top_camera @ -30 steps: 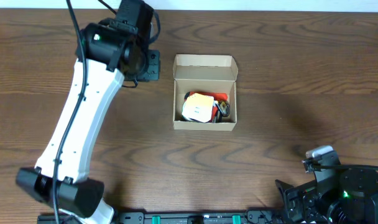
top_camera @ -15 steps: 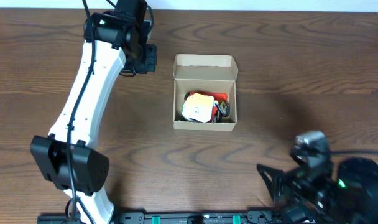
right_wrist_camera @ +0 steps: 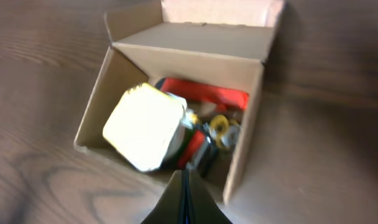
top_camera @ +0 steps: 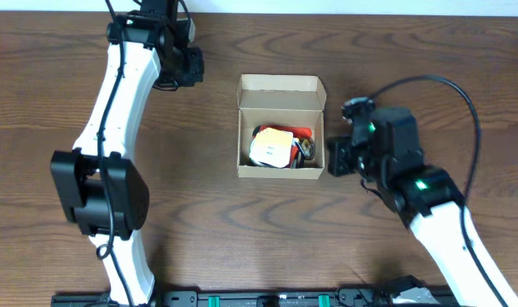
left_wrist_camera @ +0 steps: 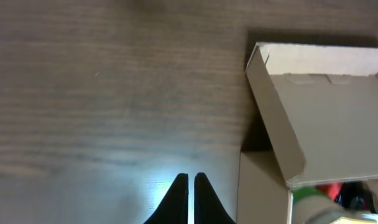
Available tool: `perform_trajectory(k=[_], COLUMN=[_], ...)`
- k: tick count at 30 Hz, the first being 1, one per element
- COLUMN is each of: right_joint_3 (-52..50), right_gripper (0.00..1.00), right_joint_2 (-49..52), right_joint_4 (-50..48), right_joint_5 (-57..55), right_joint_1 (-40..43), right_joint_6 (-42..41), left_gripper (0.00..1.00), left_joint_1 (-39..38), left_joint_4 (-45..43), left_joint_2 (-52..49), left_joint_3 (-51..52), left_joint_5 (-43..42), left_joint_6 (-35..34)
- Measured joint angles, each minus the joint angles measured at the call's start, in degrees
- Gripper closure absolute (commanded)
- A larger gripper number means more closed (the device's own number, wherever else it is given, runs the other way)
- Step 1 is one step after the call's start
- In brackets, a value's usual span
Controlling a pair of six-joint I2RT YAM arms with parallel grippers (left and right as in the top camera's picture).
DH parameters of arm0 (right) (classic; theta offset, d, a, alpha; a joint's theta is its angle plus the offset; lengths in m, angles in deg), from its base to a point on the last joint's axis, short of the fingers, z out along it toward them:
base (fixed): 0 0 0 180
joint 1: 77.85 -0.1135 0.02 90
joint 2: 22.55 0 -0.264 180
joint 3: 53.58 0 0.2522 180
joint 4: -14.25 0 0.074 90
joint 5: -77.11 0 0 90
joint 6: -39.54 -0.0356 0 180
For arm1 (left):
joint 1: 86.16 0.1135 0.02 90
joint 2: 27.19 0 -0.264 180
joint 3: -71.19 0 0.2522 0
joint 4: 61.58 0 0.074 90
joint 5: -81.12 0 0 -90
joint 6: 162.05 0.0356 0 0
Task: Pack container
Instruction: 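Raise the left gripper above the box and bring the right arm in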
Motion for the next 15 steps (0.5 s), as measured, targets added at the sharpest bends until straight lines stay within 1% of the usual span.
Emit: perform_trajectory(k=[2, 4, 9, 15], right_joint_3=[0.0, 0.0, 0.0, 0.1], right_gripper=[0.99, 0.99, 0.99, 0.99], right_joint_2=[2.8, 4.9, 11.1, 20.9], right_joint_4=[-4.0, -5.2, -8.5, -16.8], right_joint_5=[-0.1, -1.3, -2.8, 2.1], right_joint_1=[0.1, 1.1, 7.9, 14.2], right_joint_6=[-1.0, -2.7, -5.3, -6.8], left_gripper=[0.95, 0.95, 0.94, 0.94], left_joint_1=[0.0, 0.0, 0.0, -0.2], left_joint_4=[-1.6, -3.1, -5.3, -6.6], left_joint_2=[-1.4, -2.8, -6.9, -10.2], left_joint_3=[0.0, 0.0, 0.0, 0.0], left_joint_5=[-1.0, -2.4, -6.5, -10.0], left_joint_6=[0.0, 0.0, 0.0, -0.6])
